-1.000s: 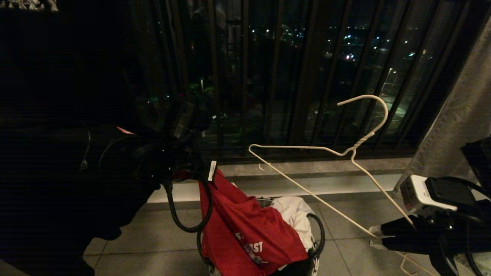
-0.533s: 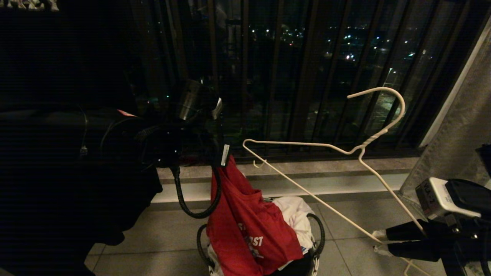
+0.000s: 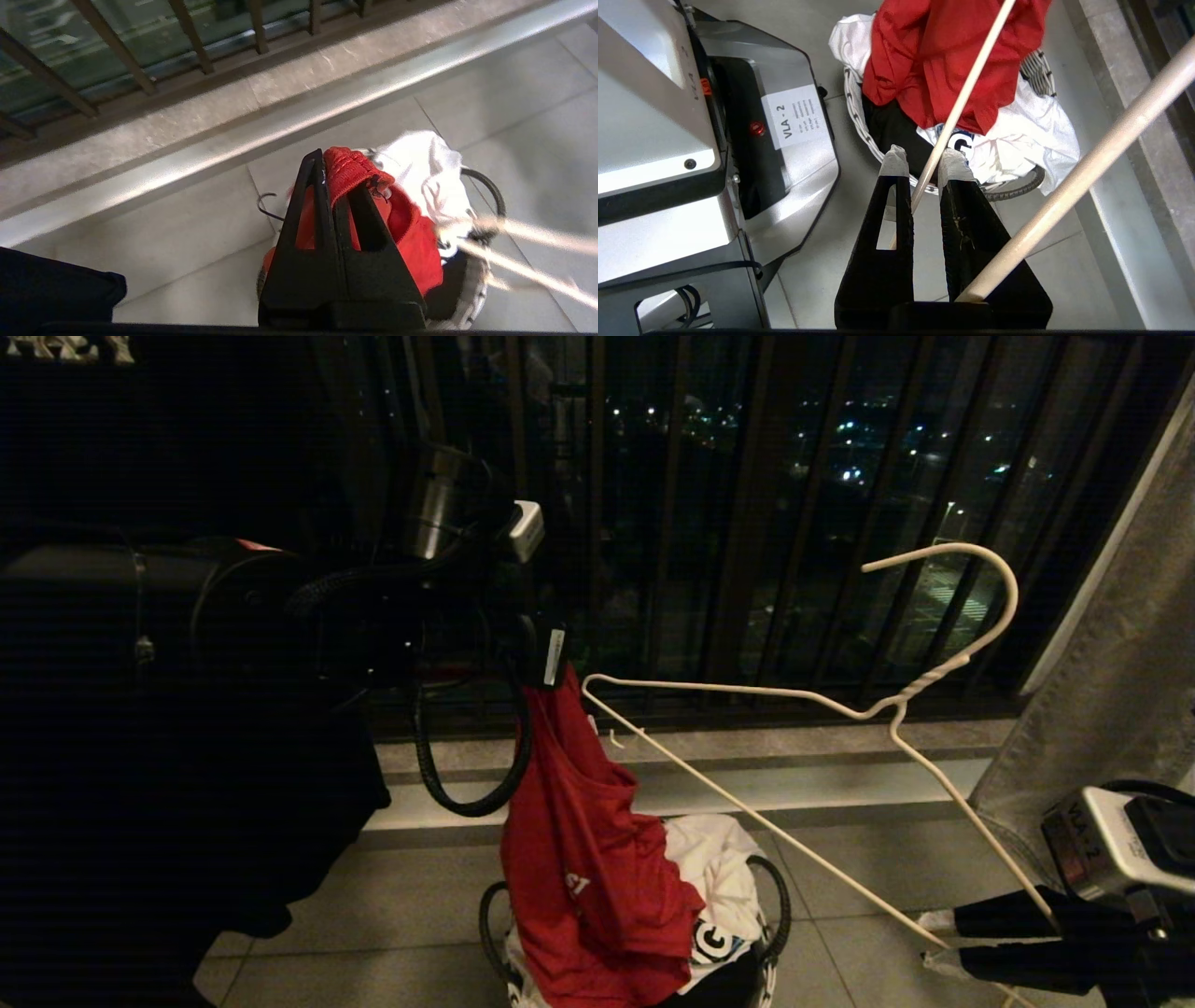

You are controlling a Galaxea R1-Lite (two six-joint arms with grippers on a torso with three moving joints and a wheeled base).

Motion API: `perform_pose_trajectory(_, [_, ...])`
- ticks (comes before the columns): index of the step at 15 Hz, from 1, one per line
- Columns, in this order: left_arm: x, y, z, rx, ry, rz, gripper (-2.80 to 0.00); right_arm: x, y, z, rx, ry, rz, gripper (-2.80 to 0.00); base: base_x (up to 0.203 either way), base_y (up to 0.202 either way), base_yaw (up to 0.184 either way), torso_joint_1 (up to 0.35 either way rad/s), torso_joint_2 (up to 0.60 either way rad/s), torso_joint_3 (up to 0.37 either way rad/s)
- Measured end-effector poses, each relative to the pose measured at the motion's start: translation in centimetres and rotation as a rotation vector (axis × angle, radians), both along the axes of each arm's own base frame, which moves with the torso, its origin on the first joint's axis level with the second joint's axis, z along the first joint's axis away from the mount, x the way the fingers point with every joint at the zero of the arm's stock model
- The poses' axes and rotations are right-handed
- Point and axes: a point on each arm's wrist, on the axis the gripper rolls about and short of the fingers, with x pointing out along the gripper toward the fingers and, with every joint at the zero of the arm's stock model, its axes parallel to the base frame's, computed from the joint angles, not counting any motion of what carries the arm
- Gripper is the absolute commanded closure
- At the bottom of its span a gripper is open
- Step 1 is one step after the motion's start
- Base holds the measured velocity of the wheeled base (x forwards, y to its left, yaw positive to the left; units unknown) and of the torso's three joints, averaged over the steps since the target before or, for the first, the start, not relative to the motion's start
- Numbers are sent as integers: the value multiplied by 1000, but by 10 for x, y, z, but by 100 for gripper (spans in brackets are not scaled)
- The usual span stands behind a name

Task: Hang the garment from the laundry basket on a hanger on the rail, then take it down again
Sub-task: Hang the clothes on the clothes rack

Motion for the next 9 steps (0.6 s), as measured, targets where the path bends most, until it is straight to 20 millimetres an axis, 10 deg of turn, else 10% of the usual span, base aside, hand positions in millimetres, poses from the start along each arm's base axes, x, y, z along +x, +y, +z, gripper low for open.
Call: perform_pose_trajectory(9, [-10, -10, 15, -19, -46, -44, 0, 1, 4, -1, -2, -1, 25, 0, 0, 0, 0, 0, 0, 0])
